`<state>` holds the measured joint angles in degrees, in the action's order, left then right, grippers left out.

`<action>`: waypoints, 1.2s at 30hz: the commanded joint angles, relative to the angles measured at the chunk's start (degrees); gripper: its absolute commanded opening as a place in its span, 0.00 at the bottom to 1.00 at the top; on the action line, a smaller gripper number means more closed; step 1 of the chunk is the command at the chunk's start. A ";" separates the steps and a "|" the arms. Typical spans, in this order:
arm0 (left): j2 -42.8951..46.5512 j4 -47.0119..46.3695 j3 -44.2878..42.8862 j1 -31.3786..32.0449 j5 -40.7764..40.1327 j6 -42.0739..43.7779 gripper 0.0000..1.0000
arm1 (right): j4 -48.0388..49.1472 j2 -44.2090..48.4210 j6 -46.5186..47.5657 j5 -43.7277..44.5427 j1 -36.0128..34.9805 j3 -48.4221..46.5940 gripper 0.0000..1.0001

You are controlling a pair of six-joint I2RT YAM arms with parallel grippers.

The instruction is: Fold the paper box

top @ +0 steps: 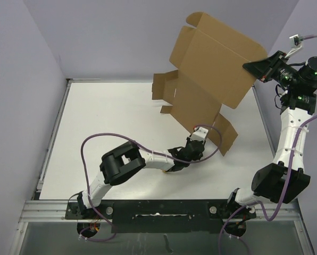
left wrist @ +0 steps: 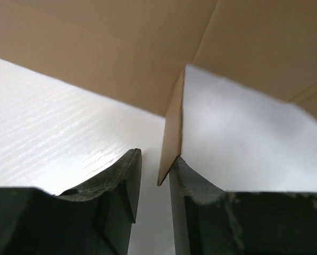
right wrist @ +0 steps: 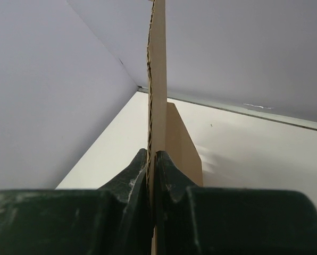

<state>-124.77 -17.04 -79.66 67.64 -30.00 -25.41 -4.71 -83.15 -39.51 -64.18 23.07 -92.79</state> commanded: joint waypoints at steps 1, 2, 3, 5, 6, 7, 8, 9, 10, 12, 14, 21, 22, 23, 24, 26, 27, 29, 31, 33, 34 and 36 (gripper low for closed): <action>6.27 -10.18 5.84 -1.83 6.89 9.54 0.26 | 3.31 1.59 -0.48 -1.36 0.17 -0.02 0.00; 6.98 -11.81 7.31 -2.52 9.47 10.90 0.26 | 3.30 1.61 -0.48 -1.38 0.14 0.06 0.00; 7.58 -12.94 8.49 -3.49 12.15 11.54 0.28 | 3.26 1.59 -0.48 -1.38 0.16 0.11 0.00; 8.35 -13.98 9.76 -5.81 18.51 11.08 0.28 | 3.22 1.67 -0.41 -1.39 0.13 0.40 0.00; 8.51 -14.32 10.07 -7.06 21.47 10.47 0.28 | 3.26 1.70 -0.41 -1.46 0.06 0.53 0.00; 8.46 -14.45 9.96 -8.10 23.42 9.63 0.28 | 3.22 1.68 -0.34 -1.47 0.05 0.58 0.00; 8.42 -14.43 9.70 -8.94 24.61 8.90 0.28 | 3.08 1.69 -0.25 -1.54 -0.08 0.74 0.00; 8.34 -14.36 9.39 -9.65 25.55 8.51 0.27 | 2.90 1.60 0.00 -1.56 -0.12 0.77 0.00; 8.24 -14.20 9.09 -10.11 26.10 8.19 0.27 | 2.58 1.66 0.30 -1.60 -0.21 0.76 0.00; 7.96 -13.96 8.49 -10.93 27.18 7.80 0.27 | 1.94 1.59 0.84 -1.65 -0.32 0.78 0.00; 7.76 -13.54 7.91 -11.64 27.99 7.22 0.27 | 1.68 1.54 1.07 -1.73 -0.51 0.87 0.00; 6.31 -9.88 4.44 -13.88 31.58 3.78 0.27 | 1.13 1.41 1.78 -1.91 -1.29 1.53 0.00; 5.97 -9.22 3.83 -14.07 32.15 2.89 0.27 | 1.11 1.34 1.88 -1.95 -1.42 1.70 0.00; 5.47 -8.45 2.91 -14.33 32.63 1.77 0.26 | 1.11 1.33 1.95 -1.99 -1.57 1.86 0.00; 5.04 -7.45 2.11 -14.56 33.12 0.53 0.26 | 1.05 1.33 2.02 -2.00 -1.69 2.02 0.00; 3.92 -4.88 0.03 -14.99 34.42 -2.39 0.25 | 0.82 1.41 2.25 -2.09 -2.00 2.23 0.00; 3.32 -3.41 -1.11 -15.25 35.12 -3.88 0.23 | 0.58 1.43 2.51 -2.09 -2.11 2.34 0.00; 2.04 -0.55 -3.21 -15.69 36.47 -7.05 0.22 | -0.05 1.47 3.12 -2.09 -2.43 2.50 0.00; 0.80 2.21 -5.06 -16.05 37.20 -10.10 0.21 | -0.29 1.57 3.44 -2.09 -2.55 2.77 0.00; -0.30 5.21 -6.72 -16.42 37.52 -12.72 0.20 | -0.38 1.61 3.62 -2.09 -2.69 3.04 0.00; -0.76 6.37 -7.32 -16.48 37.67 -13.67 0.20 | -0.43 1.59 3.71 -2.09 -2.82 3.20 0.00; -1.04 6.76 -7.59 -16.52 38.20 -14.58 0.21 | -0.54 1.59 3.89 -2.01 -2.85 3.24 0.00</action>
<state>-122.76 -14.48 -84.33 51.57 5.89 -34.41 -6.13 -83.15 -36.23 -65.17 20.71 -89.71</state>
